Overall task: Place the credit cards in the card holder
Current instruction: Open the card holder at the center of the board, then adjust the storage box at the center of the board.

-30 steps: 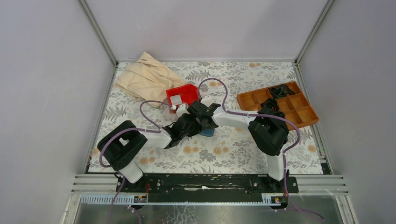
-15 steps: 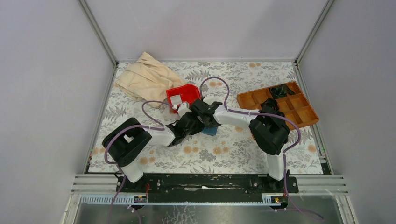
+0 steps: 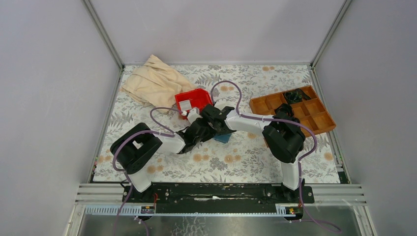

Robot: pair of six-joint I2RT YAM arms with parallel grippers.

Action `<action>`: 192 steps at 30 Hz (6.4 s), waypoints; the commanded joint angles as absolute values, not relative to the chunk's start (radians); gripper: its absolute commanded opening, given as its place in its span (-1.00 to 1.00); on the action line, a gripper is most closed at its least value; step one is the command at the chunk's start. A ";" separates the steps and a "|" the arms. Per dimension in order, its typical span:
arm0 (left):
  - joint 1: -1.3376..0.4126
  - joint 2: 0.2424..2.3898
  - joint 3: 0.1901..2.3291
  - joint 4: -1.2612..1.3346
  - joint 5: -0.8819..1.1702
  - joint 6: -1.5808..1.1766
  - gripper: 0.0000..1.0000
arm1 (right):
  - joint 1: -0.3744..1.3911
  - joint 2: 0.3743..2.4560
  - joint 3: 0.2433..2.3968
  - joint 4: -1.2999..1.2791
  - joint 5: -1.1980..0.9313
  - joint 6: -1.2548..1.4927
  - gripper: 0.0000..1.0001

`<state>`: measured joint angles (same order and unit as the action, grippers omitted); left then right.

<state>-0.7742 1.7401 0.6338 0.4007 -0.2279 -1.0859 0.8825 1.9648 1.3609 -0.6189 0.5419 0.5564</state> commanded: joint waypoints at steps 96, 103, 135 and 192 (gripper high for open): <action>-0.756 1.462 0.737 -0.477 -0.404 -1.247 0.32 | 0.584 1.789 1.403 -0.433 0.141 0.296 0.17; -0.646 1.307 0.636 -0.371 -0.357 -1.405 0.36 | 0.587 1.877 1.530 -0.388 -0.108 0.098 0.27; -0.361 1.478 0.592 -0.002 -0.199 -1.537 0.32 | 0.669 2.221 1.845 -0.326 -0.269 -0.197 0.52; -0.280 1.714 0.772 0.009 -0.119 -1.281 0.32 | 0.860 2.016 1.731 -0.469 0.132 0.225 0.48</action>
<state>-0.2871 1.6966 0.8009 0.0681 -0.1074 -1.3235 0.8600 2.1086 1.6817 -0.4557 0.0944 0.2352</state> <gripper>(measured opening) 0.658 0.725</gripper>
